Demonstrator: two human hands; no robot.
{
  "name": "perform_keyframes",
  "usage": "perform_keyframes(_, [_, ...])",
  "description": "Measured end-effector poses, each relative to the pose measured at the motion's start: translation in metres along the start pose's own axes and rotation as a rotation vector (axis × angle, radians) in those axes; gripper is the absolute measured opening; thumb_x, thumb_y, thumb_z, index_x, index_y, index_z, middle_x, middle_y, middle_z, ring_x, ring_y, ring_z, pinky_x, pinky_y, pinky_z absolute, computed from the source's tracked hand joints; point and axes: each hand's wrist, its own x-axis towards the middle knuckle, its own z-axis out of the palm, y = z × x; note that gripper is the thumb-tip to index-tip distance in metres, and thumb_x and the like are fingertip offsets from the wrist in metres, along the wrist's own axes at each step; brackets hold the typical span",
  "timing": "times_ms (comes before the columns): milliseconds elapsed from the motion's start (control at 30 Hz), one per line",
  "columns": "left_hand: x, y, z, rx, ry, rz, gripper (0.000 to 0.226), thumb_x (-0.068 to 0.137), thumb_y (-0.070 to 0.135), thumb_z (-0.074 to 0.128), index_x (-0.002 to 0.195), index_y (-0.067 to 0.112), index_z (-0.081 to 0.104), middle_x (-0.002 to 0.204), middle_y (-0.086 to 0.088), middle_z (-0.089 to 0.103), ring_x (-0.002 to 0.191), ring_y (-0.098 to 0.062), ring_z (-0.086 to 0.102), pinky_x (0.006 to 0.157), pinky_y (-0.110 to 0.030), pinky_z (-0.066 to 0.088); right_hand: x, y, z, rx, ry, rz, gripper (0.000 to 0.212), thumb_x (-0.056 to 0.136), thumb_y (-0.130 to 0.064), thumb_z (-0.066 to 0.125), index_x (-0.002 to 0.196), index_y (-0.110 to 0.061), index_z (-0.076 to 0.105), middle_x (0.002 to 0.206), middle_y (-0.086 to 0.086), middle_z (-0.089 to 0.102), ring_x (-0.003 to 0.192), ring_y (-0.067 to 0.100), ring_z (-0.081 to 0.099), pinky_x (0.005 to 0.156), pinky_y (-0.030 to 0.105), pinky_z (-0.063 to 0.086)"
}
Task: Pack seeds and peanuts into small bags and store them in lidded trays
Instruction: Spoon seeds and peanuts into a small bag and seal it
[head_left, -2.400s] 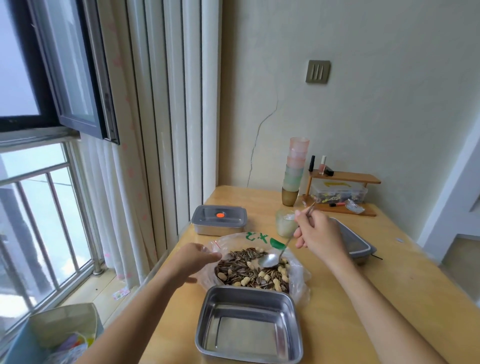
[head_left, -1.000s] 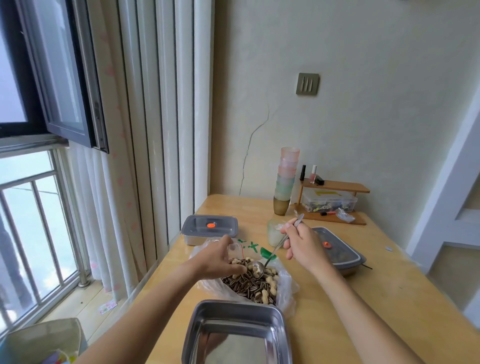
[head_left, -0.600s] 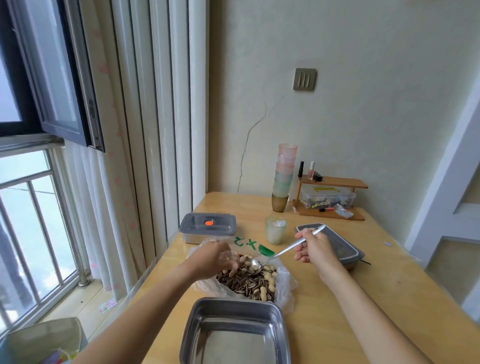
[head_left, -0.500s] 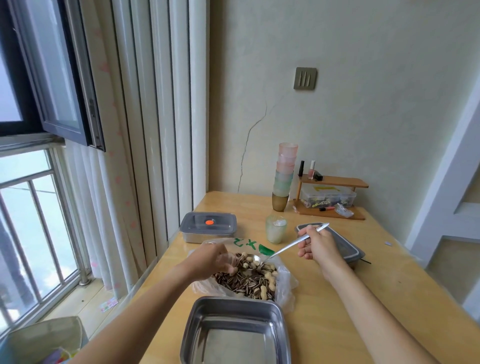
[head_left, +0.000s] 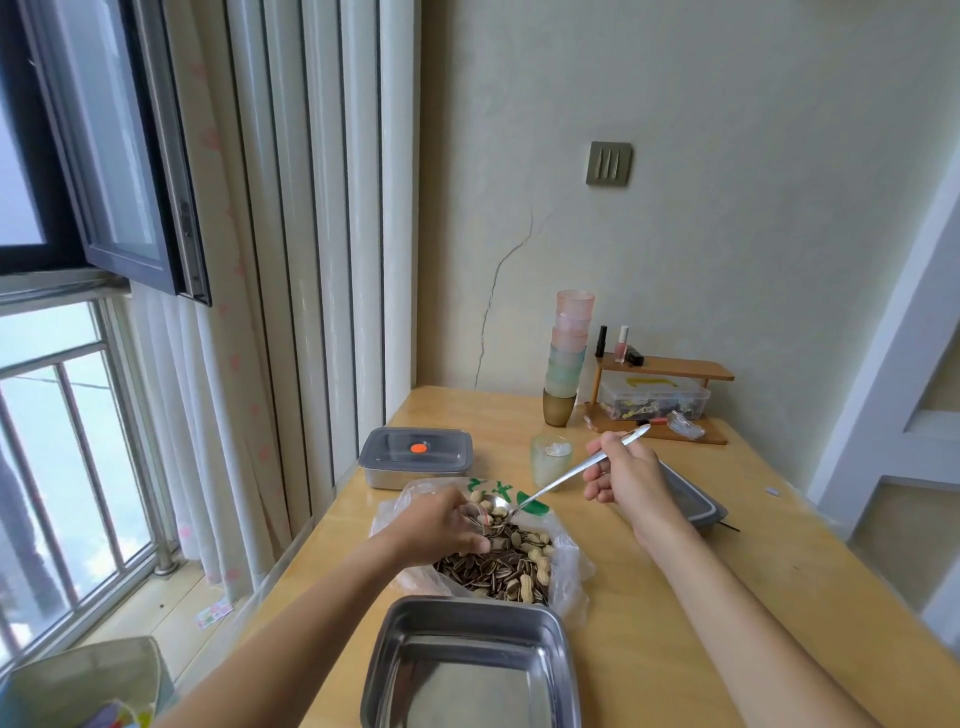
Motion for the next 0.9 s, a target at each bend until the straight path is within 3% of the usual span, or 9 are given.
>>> perform_keyframes(133, [0.006, 0.012, -0.003, 0.165, -0.024, -0.055, 0.054, 0.089, 0.053, 0.074, 0.118, 0.010, 0.061, 0.122, -0.009, 0.070, 0.112, -0.024, 0.063, 0.094, -0.036, 0.050, -0.004, -0.009, 0.002, -0.062, -0.031, -0.109, 0.032, 0.111, -0.024, 0.038, 0.097, -0.011, 0.063, 0.069, 0.009, 0.065, 0.056, 0.022, 0.062, 0.057, 0.033, 0.045])
perform_keyframes(233, [0.014, 0.017, -0.005, 0.470, -0.005, -0.105, 0.059, 0.088, 0.074, 0.056, 0.100, 0.018, 0.063, 0.126, -0.008, 0.064, 0.129, -0.028, 0.047, 0.110, -0.049, 0.033, -0.009, -0.021, 0.005, -0.155, -0.034, -0.228, 0.030, 0.110, -0.024, 0.040, 0.096, -0.014, 0.065, 0.069, 0.007, 0.067, 0.055, 0.020, 0.065, 0.057, 0.031, 0.047])
perform_keyframes(300, [0.019, 0.018, -0.005, 0.521, -0.012, -0.103, 0.058, 0.088, 0.077, 0.052, 0.098, 0.022, 0.064, 0.124, -0.006, 0.062, 0.132, -0.030, 0.043, 0.111, -0.051, 0.029, -0.013, -0.029, 0.008, -0.205, -0.033, -0.305, 0.029, 0.110, -0.025, 0.042, 0.096, -0.015, 0.065, 0.069, 0.006, 0.068, 0.053, 0.018, 0.066, 0.057, 0.029, 0.048])
perform_keyframes(433, [0.024, 0.014, 0.000, 0.362, 0.018, -0.078, 0.052, 0.088, 0.072, 0.057, 0.094, 0.021, 0.063, 0.111, -0.002, 0.061, 0.129, -0.030, 0.044, 0.112, -0.053, 0.028, -0.025, -0.041, 0.012, -0.258, -0.061, -0.421, 0.029, 0.110, -0.021, 0.044, 0.096, -0.008, 0.065, 0.073, 0.015, 0.067, 0.048, 0.010, 0.060, 0.052, 0.021, 0.047])
perform_keyframes(533, [0.025, -0.002, 0.008, 0.221, 0.029, -0.071, 0.066, 0.079, 0.082, 0.053, 0.102, 0.021, 0.062, 0.110, -0.001, 0.065, 0.127, -0.030, 0.051, 0.112, -0.057, 0.035, -0.035, -0.046, 0.015, -0.321, -0.104, -0.528, 0.028, 0.110, -0.018, 0.045, 0.094, -0.006, 0.065, 0.071, 0.008, 0.065, 0.049, 0.005, 0.057, 0.056, 0.017, 0.047])
perform_keyframes(633, [0.020, -0.007, 0.012, 0.204, 0.082, -0.052, 0.065, 0.085, 0.077, 0.055, 0.119, 0.021, 0.060, 0.122, -0.004, 0.066, 0.133, -0.032, 0.046, 0.113, -0.056, 0.033, -0.036, -0.046, 0.019, -0.426, -0.114, -0.659, 0.028, 0.109, -0.017, 0.046, 0.093, -0.005, 0.065, 0.078, -0.009, 0.062, 0.062, 0.007, 0.061, 0.069, 0.030, 0.050])
perform_keyframes(700, [0.017, -0.006, 0.013, 0.202, 0.111, -0.052, 0.067, 0.087, 0.075, 0.055, 0.124, 0.019, 0.060, 0.125, -0.005, 0.066, 0.134, -0.032, 0.044, 0.112, -0.053, 0.029, -0.035, -0.045, 0.020, -0.483, -0.116, -0.744, 0.026, 0.109, -0.015, 0.046, 0.094, -0.005, 0.065, 0.086, -0.005, 0.065, 0.069, 0.013, 0.062, 0.074, 0.040, 0.050])
perform_keyframes(833, [0.018, -0.010, 0.012, 0.097, 0.134, -0.063, 0.084, 0.068, 0.092, 0.044, 0.110, 0.023, 0.063, 0.108, 0.003, 0.071, 0.120, -0.026, 0.058, 0.106, -0.048, 0.037, -0.037, -0.047, 0.021, -0.518, -0.097, -0.857, 0.021, 0.109, -0.015, 0.047, 0.095, -0.009, 0.062, 0.084, 0.001, 0.065, 0.072, 0.019, 0.061, 0.075, 0.042, 0.048])
perform_keyframes(900, [0.018, -0.011, 0.012, 0.070, 0.154, -0.056, 0.073, 0.071, 0.090, 0.048, 0.106, 0.029, 0.063, 0.106, 0.006, 0.071, 0.118, -0.024, 0.058, 0.107, -0.049, 0.037, -0.038, -0.049, 0.023, -0.510, -0.097, -0.868, 0.021, 0.109, -0.015, 0.047, 0.096, -0.008, 0.062, 0.081, 0.001, 0.063, 0.072, 0.020, 0.060, 0.074, 0.042, 0.049])
